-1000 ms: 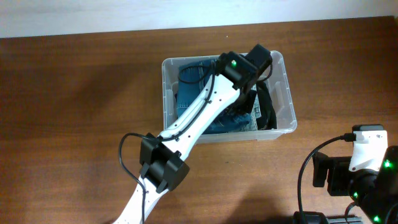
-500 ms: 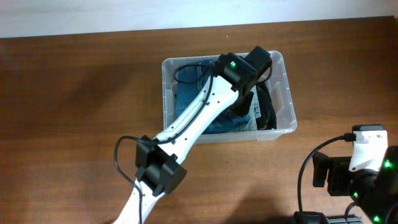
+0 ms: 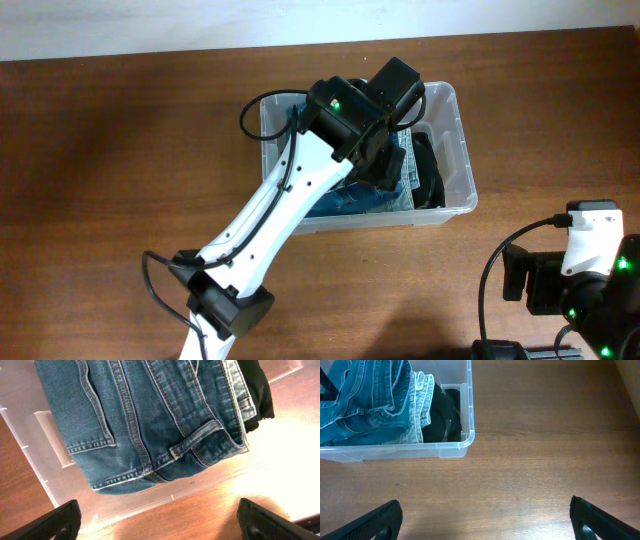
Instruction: Pack container
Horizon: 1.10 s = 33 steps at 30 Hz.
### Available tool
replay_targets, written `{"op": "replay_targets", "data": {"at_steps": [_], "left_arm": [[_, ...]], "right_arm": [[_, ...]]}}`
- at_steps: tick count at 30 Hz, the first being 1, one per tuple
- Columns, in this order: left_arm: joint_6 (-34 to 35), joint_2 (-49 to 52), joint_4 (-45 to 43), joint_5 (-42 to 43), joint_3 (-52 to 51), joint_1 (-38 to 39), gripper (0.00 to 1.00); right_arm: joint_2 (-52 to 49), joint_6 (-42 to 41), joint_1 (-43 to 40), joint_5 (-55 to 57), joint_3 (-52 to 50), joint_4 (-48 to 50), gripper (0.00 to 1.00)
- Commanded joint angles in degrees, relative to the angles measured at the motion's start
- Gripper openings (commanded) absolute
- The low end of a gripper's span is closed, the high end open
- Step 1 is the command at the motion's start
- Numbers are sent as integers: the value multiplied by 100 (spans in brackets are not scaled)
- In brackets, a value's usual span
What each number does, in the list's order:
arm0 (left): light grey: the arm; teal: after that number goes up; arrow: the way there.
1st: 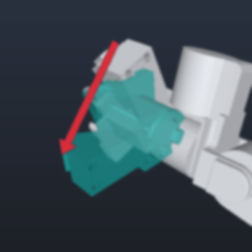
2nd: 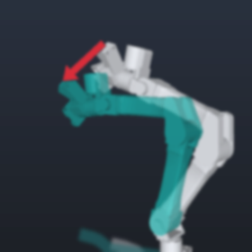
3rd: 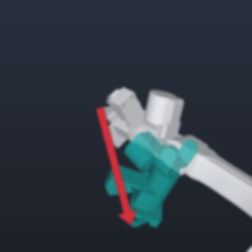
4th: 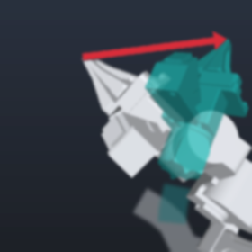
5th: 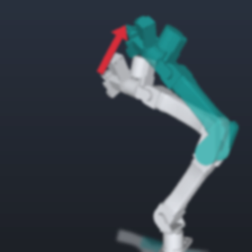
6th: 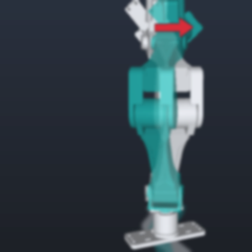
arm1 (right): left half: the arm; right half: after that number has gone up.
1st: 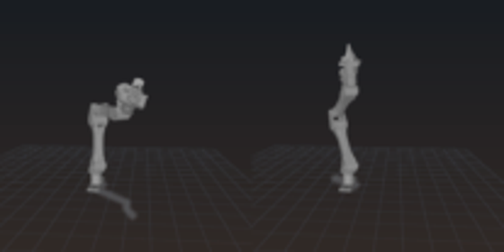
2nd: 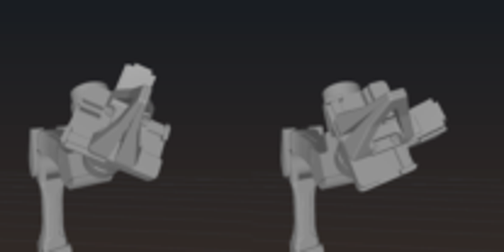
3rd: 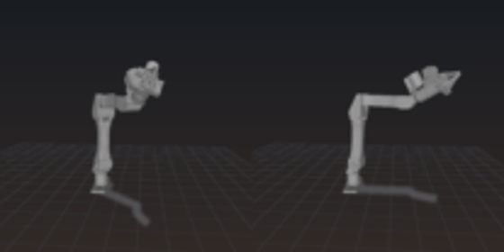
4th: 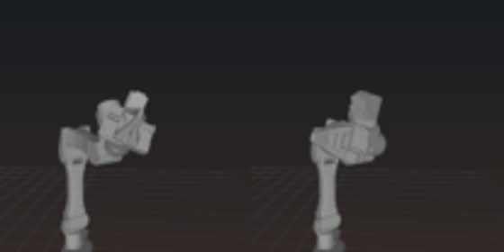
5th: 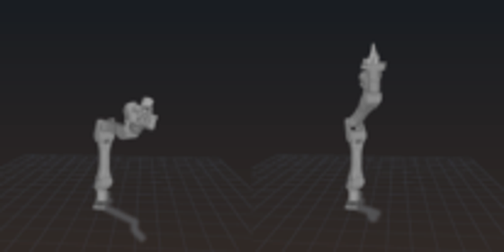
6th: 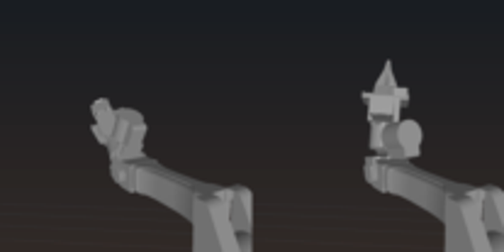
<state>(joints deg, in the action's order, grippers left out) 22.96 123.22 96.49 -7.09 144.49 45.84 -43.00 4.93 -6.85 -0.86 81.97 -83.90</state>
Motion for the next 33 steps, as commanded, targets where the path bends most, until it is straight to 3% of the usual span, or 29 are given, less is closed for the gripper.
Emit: {"op": "replay_targets", "data": {"at_steps": [1, 11, 18, 25, 29, 33], "left_arm": [[-59, -42, 22, -68, 55, -24, 99], [-138, -48, 22, 313, 55, -13, 99], [-1469, -46, 22, 951, 39, 63, 99], [-2140, -232, -125, 898, -50, 260, 99], [-2155, -852, -778, 861, -656, 282, 99], [-2203, -1768, -1646, 835, -1956, 179, 99]], "right_arm": [[37, -9, 46, 70, 59, 15, 98], [37, -9, 46, 70, 59, 17, 98], [37, -9, 46, 70, 59, 15, 98], [37, -9, 46, 70, 59, 15, 98], [37, -9, 46, 70, 59, 15, 98], [37, -9, 46, 70, 59, 15, 98]]}}
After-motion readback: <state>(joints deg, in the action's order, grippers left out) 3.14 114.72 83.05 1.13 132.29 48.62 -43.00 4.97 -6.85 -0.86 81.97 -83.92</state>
